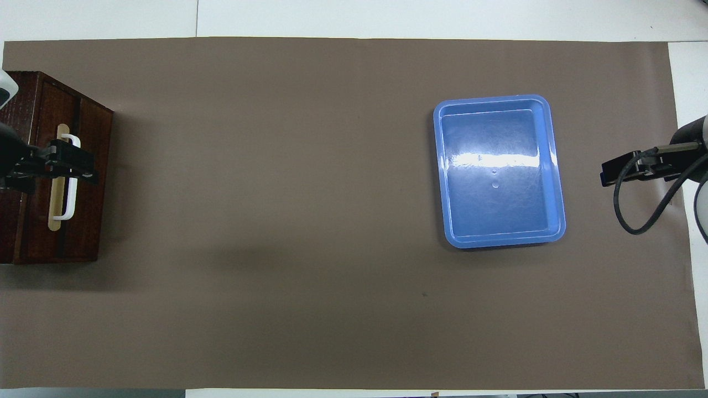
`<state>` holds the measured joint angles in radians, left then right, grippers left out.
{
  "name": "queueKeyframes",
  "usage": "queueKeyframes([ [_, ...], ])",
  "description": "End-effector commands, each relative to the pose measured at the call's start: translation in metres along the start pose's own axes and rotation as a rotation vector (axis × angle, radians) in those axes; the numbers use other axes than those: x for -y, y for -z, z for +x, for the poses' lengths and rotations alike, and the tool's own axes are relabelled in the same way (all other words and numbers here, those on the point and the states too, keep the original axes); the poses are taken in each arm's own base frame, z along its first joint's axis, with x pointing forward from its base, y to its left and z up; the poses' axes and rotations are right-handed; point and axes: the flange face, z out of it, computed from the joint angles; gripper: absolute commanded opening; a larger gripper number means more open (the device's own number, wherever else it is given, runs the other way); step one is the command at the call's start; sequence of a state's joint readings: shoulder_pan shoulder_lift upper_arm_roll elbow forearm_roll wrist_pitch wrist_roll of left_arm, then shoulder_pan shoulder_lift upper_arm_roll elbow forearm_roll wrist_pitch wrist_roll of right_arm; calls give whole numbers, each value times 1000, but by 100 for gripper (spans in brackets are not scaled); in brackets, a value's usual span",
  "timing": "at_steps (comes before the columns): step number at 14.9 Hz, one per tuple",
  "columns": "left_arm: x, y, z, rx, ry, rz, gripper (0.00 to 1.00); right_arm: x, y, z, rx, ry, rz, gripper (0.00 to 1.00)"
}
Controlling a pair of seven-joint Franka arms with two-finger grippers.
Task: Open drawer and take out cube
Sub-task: 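Grasp the white drawer handle with the left gripper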
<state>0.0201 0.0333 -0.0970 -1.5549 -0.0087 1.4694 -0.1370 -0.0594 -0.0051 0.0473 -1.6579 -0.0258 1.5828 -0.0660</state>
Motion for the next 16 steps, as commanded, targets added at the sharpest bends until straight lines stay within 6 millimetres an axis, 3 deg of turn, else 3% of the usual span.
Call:
queueKeyframes([
  [1,4,-1,-6,-11,-3,-19,100,1,4,0,-13,22,17,100],
  [9,5,-9,0,-106,-1,-7,100,1,5,0,-17,48,41,100],
  [16,19,-90,19,-157,-182,220,100,-2,5,1,-25,48,43,100],
])
